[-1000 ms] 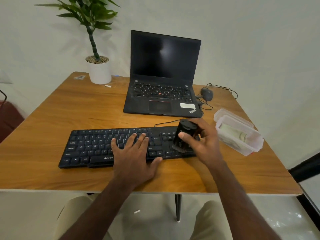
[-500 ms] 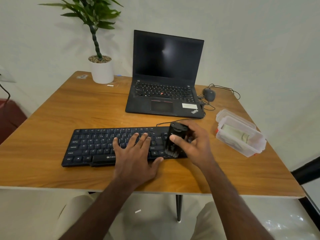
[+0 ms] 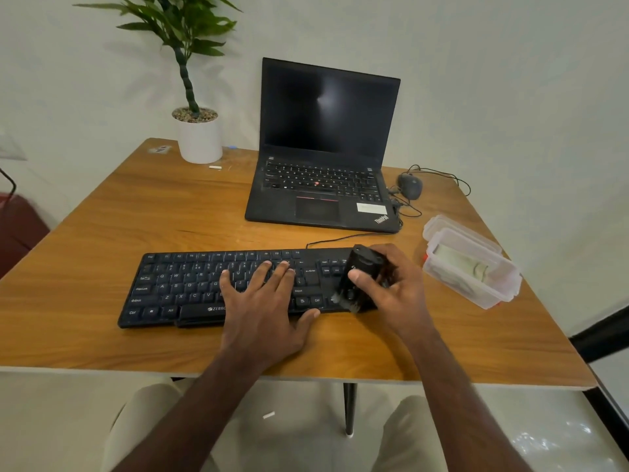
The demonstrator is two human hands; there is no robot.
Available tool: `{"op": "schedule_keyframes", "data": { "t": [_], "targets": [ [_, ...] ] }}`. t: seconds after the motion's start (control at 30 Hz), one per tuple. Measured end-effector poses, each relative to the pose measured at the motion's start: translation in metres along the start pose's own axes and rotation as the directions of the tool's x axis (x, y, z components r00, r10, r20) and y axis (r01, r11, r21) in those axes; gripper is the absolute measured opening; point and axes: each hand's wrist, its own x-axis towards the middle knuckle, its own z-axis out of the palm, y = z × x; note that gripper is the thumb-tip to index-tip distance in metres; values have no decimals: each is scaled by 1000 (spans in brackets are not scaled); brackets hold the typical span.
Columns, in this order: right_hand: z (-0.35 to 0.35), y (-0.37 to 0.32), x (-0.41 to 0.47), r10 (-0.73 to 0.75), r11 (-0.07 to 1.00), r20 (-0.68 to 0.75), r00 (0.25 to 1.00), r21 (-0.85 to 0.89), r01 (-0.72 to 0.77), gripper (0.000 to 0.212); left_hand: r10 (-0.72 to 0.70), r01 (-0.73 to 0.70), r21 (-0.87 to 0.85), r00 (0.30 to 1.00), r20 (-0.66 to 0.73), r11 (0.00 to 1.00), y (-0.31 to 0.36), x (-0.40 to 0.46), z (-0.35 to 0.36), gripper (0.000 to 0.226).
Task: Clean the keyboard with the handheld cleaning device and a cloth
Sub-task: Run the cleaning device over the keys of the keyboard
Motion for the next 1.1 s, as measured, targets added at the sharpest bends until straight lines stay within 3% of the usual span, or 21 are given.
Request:
{"op": "schedule_keyframes", "data": {
  "t": [0.23,0.43,0.7,0.87,0.97,1.1],
  "targets": [
    [-39,3,13,-15,998,-160,987,-58,5,35,-1,1,8,1000,14,1000,0,-1,-1,86],
    [-28,4,-1,16,998,-32,999,-61,-18,30,8,-9,27,1000,10,1000,-1,-1,0,84],
    [-62,4,5,8,1000,-209,978,-17,-12,26,14,-14,54,1000,-6,998,-2,0,-1,81],
    [-35,0,-4,56,998,-98,994,-16,-58,26,5,-6,48,1000,14,999,-2,-1,-1,85],
    [-51,7,-14,118,991,-129,985,70,-110,22,12,-12,41,1000,12,999,-2,-1,-1,84],
    [-74,10,-9,61,993,-207,977,-89,-80,23,22,-22,34,1000,-1,999,-1,0,1,83]
  ]
}}
